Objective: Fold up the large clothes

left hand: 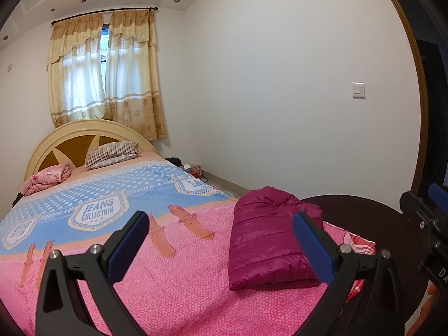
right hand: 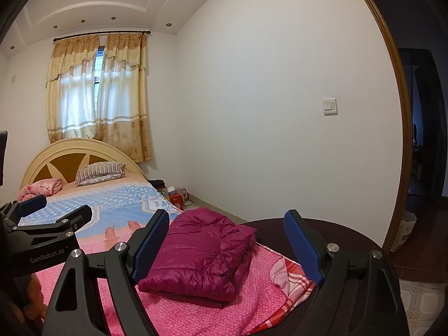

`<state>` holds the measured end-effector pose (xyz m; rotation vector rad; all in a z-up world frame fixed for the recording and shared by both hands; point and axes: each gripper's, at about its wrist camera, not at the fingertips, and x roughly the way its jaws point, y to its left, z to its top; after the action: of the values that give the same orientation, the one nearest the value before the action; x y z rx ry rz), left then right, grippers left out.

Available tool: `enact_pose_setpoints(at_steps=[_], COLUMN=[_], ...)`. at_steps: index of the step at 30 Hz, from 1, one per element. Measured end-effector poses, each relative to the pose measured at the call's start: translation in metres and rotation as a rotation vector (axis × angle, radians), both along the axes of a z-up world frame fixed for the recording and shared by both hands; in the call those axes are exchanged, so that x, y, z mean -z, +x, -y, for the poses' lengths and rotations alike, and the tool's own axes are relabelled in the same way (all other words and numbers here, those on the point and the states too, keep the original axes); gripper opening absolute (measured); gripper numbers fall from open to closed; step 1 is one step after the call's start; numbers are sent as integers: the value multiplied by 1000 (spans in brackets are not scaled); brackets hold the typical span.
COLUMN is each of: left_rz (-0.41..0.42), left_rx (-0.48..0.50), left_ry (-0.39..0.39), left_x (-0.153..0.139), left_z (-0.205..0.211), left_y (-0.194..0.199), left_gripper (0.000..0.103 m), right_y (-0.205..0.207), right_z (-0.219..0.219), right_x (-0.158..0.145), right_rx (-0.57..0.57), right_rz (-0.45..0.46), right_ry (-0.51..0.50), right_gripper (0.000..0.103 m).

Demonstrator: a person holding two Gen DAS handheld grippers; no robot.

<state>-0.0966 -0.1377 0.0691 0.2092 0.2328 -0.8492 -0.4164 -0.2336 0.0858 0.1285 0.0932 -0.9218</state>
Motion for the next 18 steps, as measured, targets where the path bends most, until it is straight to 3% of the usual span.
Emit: enact_pose_setpoints(at_steps=[18], left_rz=[-9], left_rx=[-12], left_ry=[9], left_x=[2], left_z=[1], left_y=[2], left_gripper=[103], right_y=[1], right_z=[7], right_x=[-1], right_rx=[-4], right_rz=[-6], right_ry=[7], right_gripper=[84])
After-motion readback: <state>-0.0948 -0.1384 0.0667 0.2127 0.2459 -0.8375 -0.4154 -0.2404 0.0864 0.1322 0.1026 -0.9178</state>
